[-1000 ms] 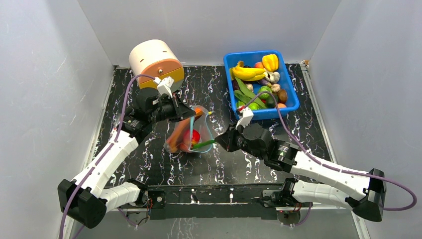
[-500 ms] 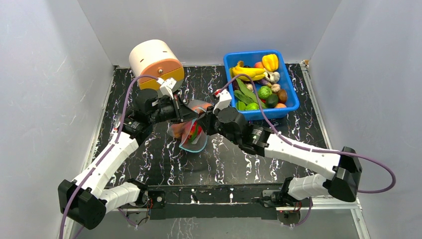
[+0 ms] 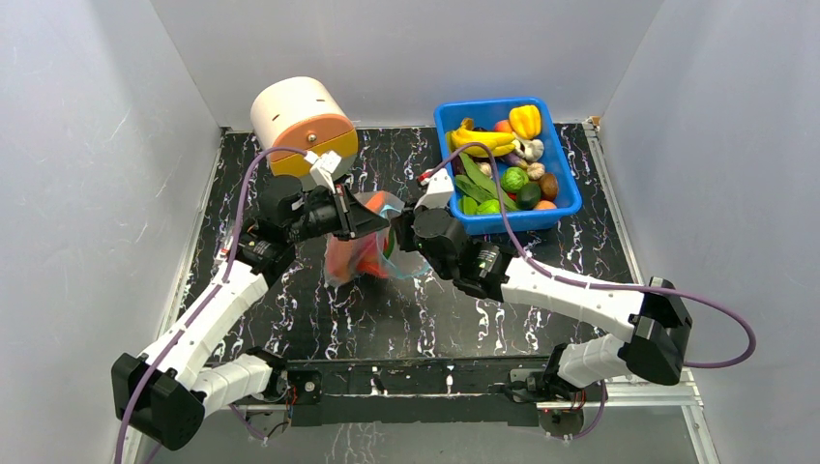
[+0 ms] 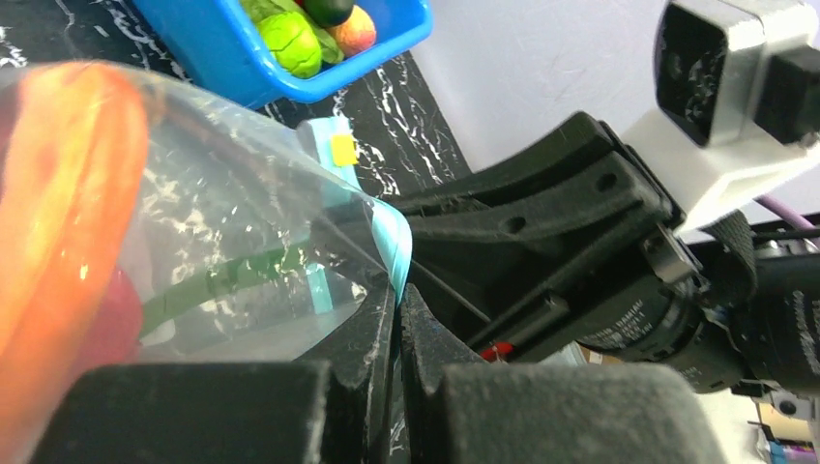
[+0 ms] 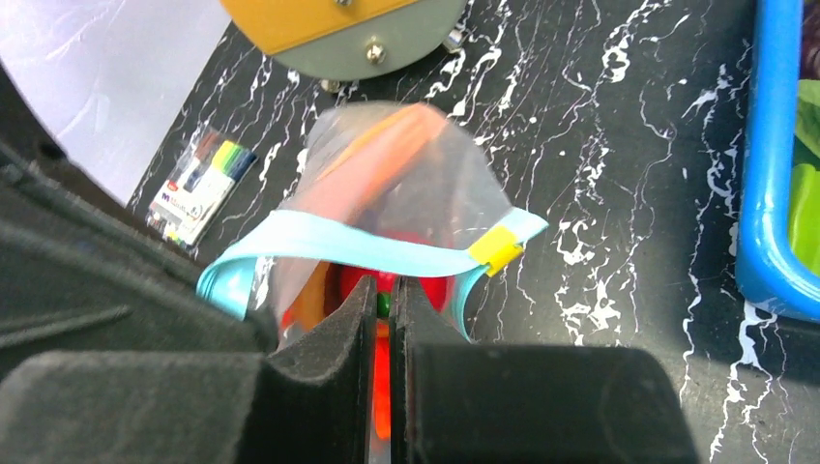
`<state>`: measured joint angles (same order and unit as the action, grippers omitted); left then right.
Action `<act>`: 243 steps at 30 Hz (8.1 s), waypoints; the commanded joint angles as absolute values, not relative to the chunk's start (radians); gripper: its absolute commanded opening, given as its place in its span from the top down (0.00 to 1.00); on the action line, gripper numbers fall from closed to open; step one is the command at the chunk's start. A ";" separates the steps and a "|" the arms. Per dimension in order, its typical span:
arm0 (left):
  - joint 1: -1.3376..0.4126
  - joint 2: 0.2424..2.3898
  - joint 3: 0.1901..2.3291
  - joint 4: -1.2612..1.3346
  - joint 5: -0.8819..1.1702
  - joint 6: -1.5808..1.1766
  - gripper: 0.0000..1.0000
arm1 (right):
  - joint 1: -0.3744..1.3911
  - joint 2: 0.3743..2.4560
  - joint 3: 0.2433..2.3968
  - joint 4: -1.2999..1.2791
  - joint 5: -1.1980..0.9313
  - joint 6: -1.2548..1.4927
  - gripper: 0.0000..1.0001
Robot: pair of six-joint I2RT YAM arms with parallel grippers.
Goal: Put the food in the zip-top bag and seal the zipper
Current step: Adjust the fake vegetable in the zipper food storage bag.
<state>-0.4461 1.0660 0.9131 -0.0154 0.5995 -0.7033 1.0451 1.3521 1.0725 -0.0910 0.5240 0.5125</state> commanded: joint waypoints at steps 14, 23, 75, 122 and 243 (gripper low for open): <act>-0.449 1.016 0.853 0.189 0.898 -0.664 1.00 | 1.043 1.431 1.008 0.209 0.489 0.620 0.98; -0.449 0.986 0.841 0.107 0.789 -0.608 1.00 | 1.037 1.339 0.977 0.160 0.344 0.509 0.78; -0.450 1.007 0.869 0.106 0.704 -0.630 1.00 | 1.003 0.878 0.953 -0.489 0.379 0.434 0.61; -0.450 1.041 0.965 -0.020 0.790 -0.457 1.00 | 1.003 0.917 1.309 -0.396 0.140 0.371 1.00; -0.449 0.949 0.838 0.183 0.733 -0.628 1.00 | 1.000 1.333 0.959 0.151 0.210 0.452 0.64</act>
<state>-0.4404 0.9726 0.7692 0.1814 0.7712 -0.6666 0.9897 1.4296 0.9504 0.1703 0.2577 0.5232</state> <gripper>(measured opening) 0.009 0.340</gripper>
